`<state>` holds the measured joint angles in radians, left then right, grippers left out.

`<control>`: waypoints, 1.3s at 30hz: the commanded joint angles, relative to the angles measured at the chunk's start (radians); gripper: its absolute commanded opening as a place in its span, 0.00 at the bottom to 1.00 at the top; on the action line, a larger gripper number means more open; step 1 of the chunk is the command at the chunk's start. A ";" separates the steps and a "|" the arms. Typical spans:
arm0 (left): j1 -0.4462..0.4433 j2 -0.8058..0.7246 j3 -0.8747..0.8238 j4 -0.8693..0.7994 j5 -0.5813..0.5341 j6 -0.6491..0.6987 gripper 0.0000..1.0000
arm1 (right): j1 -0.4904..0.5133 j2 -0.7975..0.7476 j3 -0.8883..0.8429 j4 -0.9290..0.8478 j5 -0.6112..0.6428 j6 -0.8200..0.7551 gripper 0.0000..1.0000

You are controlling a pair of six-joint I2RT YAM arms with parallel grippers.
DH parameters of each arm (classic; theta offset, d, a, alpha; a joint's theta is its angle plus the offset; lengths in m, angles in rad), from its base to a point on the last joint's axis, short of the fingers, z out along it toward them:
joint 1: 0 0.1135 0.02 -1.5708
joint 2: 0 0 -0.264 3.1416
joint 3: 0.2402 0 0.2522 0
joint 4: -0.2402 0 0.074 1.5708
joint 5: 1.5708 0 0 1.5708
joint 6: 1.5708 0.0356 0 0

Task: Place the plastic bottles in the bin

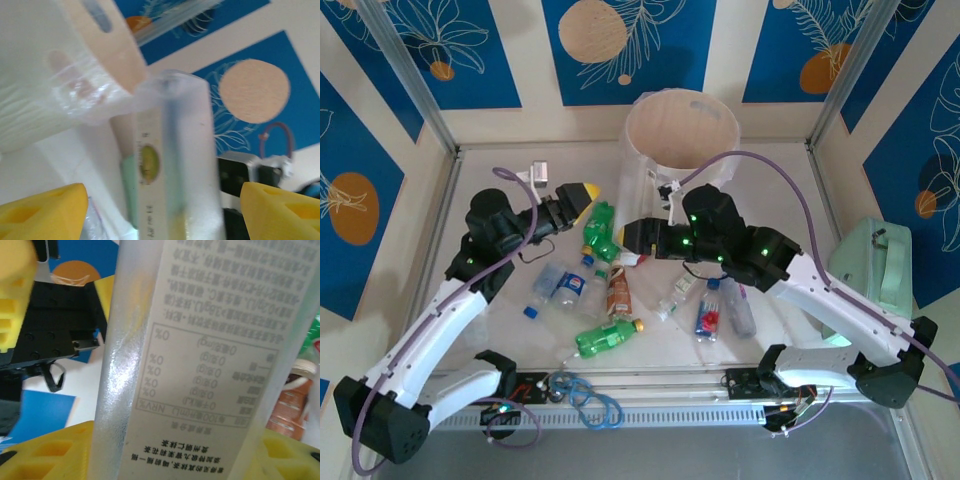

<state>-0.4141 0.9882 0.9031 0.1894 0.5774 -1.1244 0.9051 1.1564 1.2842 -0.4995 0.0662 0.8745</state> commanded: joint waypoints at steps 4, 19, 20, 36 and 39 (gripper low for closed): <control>0.007 0.065 -0.035 0.421 0.163 -0.203 0.80 | -0.027 -0.028 -0.030 0.224 -0.255 -0.003 0.55; -0.018 0.156 -0.021 0.613 0.257 -0.317 0.73 | -0.025 0.015 -0.010 0.279 -0.330 0.003 0.55; -0.020 0.160 -0.023 0.629 0.259 -0.326 0.71 | -0.027 0.017 -0.011 0.279 -0.330 0.004 0.55; -0.030 0.185 -0.023 0.677 0.244 -0.342 0.54 | -0.041 -0.017 -0.033 0.248 -0.281 0.008 0.74; -0.028 0.181 -0.009 0.615 0.237 -0.297 0.53 | -0.058 -0.061 -0.037 0.169 -0.187 -0.011 0.87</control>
<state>-0.4347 1.1755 0.8768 0.7963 0.8043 -1.4727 0.8639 1.1534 1.2526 -0.2638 -0.2024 0.8772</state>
